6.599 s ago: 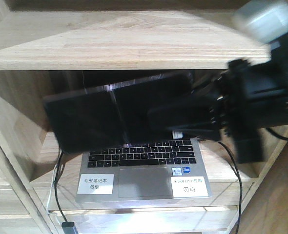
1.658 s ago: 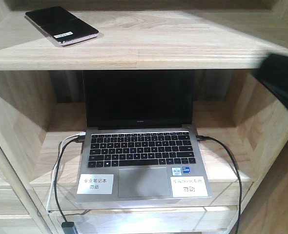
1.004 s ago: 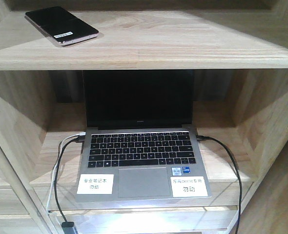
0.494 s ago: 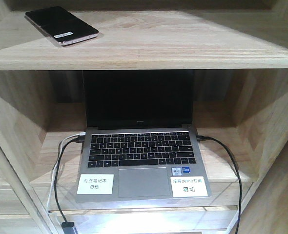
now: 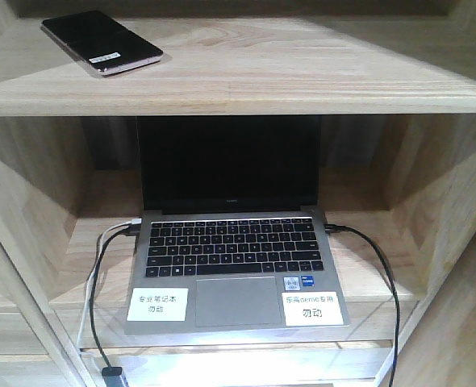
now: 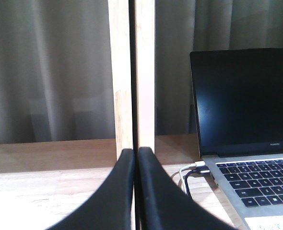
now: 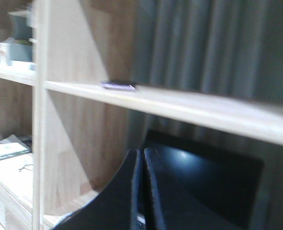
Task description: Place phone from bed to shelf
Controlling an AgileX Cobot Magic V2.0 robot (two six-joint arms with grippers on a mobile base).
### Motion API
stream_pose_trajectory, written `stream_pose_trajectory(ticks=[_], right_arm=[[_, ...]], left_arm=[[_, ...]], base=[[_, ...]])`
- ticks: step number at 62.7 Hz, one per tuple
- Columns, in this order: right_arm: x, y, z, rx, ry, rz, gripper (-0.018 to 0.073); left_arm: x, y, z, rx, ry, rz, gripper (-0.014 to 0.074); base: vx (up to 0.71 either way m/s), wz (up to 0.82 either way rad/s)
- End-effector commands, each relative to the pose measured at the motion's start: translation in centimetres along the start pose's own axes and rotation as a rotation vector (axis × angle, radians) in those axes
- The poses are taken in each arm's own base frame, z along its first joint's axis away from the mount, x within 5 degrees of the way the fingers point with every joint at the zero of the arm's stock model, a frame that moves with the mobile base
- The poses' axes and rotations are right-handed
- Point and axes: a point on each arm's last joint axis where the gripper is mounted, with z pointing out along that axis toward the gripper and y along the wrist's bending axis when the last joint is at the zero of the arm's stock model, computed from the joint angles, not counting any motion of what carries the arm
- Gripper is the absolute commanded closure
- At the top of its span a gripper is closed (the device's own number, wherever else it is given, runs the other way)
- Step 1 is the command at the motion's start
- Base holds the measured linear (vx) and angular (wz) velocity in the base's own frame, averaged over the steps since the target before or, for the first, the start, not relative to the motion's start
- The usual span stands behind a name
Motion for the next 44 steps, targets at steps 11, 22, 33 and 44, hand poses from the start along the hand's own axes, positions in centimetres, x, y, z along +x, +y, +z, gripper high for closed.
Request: stream_pose_trajectory(ticks=[11,22,33,44], right_arm=[[-1.0,-0.9,0.0,0.094,-0.049,0.053,0.0564],[-1.0,-1.1,0.0,0.136,-0.046,0.036,0.0564],[-0.5,-1.8,0.0,0.297,0.016,0.017,0.0564],[1.3,-2.7,-0.1,0.476,0.106,0.008,0.0564]], left_arm=[[-1.5,0.0,-0.2,0.002,-0.100,-0.020,0.0595],[-1.5,0.0,-0.2,0.002,-0.100,-0.020,0.0595],[-1.5,0.0,-0.2,0.002,-0.100,-0.020,0.0595],[-1.5,0.0,-0.2,0.002,-0.100,-0.020,0.0595]], base=[[0.00,0.00],[0.00,0.00],[0.00,0.00],[0.00,0.00]])
